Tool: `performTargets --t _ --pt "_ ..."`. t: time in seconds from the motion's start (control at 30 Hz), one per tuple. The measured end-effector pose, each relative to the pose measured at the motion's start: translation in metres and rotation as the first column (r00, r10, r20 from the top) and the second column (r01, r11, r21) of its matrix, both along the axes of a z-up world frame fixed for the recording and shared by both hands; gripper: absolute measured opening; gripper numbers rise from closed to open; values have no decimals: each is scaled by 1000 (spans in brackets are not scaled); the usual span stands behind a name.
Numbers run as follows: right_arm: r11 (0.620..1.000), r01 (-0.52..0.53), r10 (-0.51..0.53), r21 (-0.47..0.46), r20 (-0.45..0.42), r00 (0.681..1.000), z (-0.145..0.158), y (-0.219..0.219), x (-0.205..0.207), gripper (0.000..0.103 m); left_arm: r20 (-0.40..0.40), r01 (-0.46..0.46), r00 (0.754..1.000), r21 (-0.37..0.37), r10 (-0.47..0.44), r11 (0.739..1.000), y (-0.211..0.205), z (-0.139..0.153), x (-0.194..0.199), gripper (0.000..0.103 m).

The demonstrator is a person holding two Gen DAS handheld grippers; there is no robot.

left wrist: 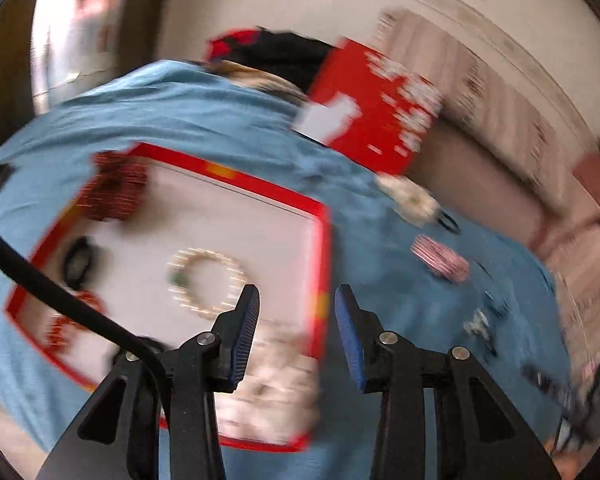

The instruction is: Organize jewelry

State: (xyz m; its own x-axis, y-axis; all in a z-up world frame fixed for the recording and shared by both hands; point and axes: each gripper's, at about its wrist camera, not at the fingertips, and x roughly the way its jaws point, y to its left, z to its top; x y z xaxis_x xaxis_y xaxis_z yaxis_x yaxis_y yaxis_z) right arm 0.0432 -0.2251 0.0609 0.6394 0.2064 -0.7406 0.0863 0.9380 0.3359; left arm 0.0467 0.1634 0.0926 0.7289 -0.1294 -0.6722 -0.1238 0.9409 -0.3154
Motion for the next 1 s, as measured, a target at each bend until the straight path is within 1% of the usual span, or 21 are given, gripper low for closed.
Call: performTargets --t 0.07,0.13,0.2,0.27,0.4,0.47,0.53,0.57,0.63,0.7,0.73,0.77,0.83,0.9,0.93,1.0 --pt "998 42 -42 35 -11 999 0 -26 9 48 -14 77 997 30 -77 997 -29 -1 8 38" --pt "997 56 -55 50 -17 998 -2 -41 19 48 -41 163 986 48 -161 985 -59 -4 17 38" --pt "997 59 -58 55 -23 998 -5 -50 28 49 -73 254 965 38 -251 966 -90 -9 25 38" --pt "995 56 -53 78 -31 998 -12 -57 35 49 -102 342 936 45 -336 939 -126 -16 37 38" --pt "991 38 -30 127 -60 998 -27 -60 49 49 -141 458 885 101 -443 883 -185 -32 57 38" --pt "990 28 -18 141 -67 998 -31 -59 54 49 -164 493 865 97 -474 865 -202 -41 65 38" --pt "990 12 -4 137 -62 998 -32 -57 60 49 -187 508 853 91 -487 856 -214 -47 73 38" --pt "991 8 0 131 -57 998 -33 -56 63 49 -183 502 858 92 -481 860 -216 -46 79 38" --pt "993 2 3 116 -46 999 -33 -56 70 49 -162 472 876 97 -454 876 -214 -42 89 38" --pt "993 1 4 118 -41 999 -33 -58 76 49 -149 435 895 89 -419 896 -204 -37 103 46" --pt "993 5 -1 121 -39 999 -33 -59 80 49 -141 400 911 77 -387 913 -196 -33 115 53" --pt "992 14 -9 128 -38 999 -34 -62 85 49 -133 375 922 66 -364 925 -189 -31 124 57" --pt "989 30 -25 146 -39 999 -36 -67 91 49 -133 331 937 39 -323 943 -175 -30 148 62" --pt "982 48 -41 181 -43 998 -40 -73 99 49 -145 316 939 15 -310 949 -168 -32 168 64" --pt "979 57 -48 198 -46 998 -43 -76 102 49 -157 315 938 1 -311 949 -166 -34 181 66" --pt "973 61 -51 221 -51 997 -46 -77 107 49 -170 328 930 -12 -325 945 -168 -38 194 68"
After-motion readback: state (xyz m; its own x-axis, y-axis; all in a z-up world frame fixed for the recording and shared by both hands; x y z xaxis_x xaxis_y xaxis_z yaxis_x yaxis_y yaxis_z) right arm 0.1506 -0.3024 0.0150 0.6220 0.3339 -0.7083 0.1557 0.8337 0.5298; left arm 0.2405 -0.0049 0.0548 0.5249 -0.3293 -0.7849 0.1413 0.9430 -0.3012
